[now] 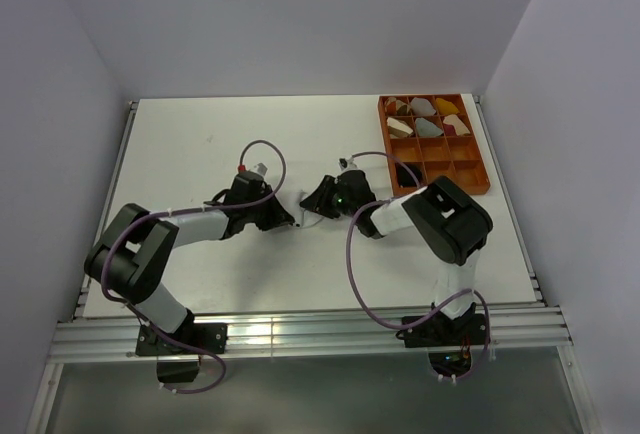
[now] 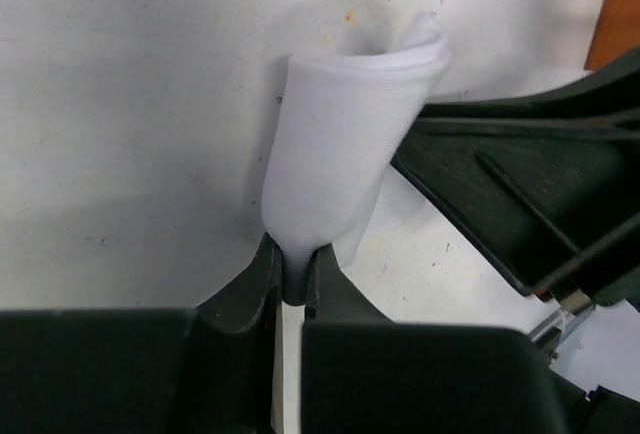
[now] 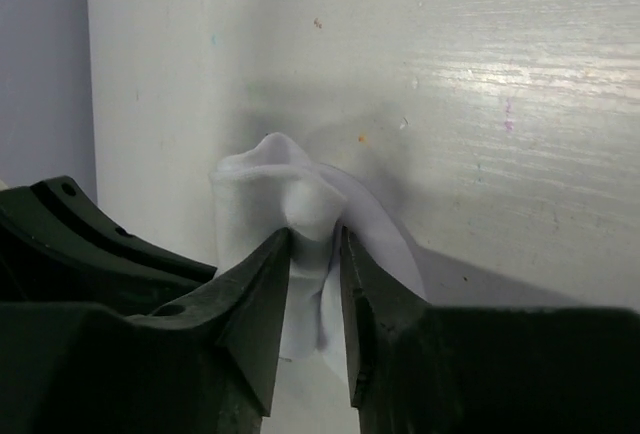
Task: Roll the socks
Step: Roll the sock at the center of the board.
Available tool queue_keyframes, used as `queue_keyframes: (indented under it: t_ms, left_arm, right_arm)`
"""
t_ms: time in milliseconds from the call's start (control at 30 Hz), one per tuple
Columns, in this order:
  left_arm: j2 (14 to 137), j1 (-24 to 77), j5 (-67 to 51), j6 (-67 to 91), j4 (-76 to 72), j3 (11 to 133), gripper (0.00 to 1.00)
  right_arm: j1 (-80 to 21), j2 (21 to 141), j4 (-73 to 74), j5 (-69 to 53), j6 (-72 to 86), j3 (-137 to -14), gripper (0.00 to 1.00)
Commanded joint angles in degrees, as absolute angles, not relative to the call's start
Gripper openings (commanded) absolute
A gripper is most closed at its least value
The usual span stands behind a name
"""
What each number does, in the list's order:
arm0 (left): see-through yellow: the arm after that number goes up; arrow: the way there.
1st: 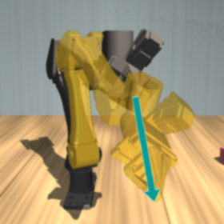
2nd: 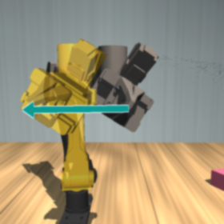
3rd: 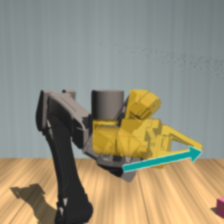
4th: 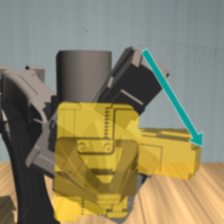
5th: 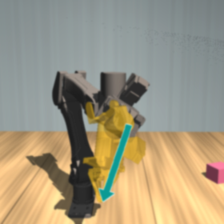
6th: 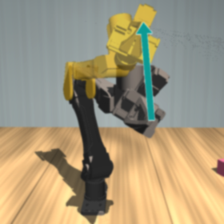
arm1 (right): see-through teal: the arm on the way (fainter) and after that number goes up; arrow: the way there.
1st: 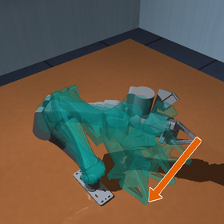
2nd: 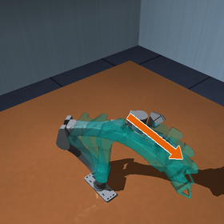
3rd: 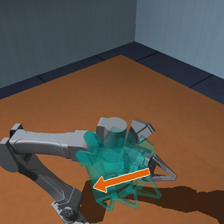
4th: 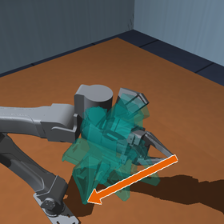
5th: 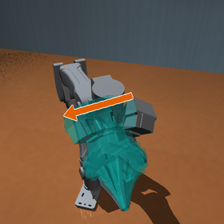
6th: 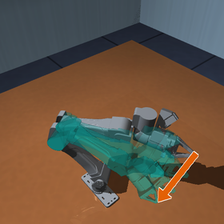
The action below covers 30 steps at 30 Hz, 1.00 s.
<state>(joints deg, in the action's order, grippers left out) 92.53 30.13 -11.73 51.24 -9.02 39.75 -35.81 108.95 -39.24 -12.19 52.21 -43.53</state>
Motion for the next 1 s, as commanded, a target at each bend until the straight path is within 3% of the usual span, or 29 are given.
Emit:
queue_keyframes:
  t_ms: [0, 133, 233, 967]
  left_arm:
    - [94.4, 30.4, -4.9, 48.1, -0.4, 42.1, 0.0]
    - [94.1, 31.6, -0.3, 45.9, 5.4, 45.2, 0.0]
    - [94.6, 33.4, 3.6, 44.9, 9.1, 47.9, 0.0]
    - [99.1, 41.6, 14.7, 43.2, 17.0, 55.5, 0.01]
  right_arm:
    - [-35.9, 103.8, -35.1, -10.5, 50.2, -42.5, 0.39]
    - [-35.3, 99.5, -31.6, -8.5, 49.9, -42.5, 0.49]
    - [-35.3, 97.1, -29.2, -7.8, 50.5, -43.2, 0.5]
    - [-36.8, 105.1, -22.2, -9.2, 54.1, -53.4, 0.51]
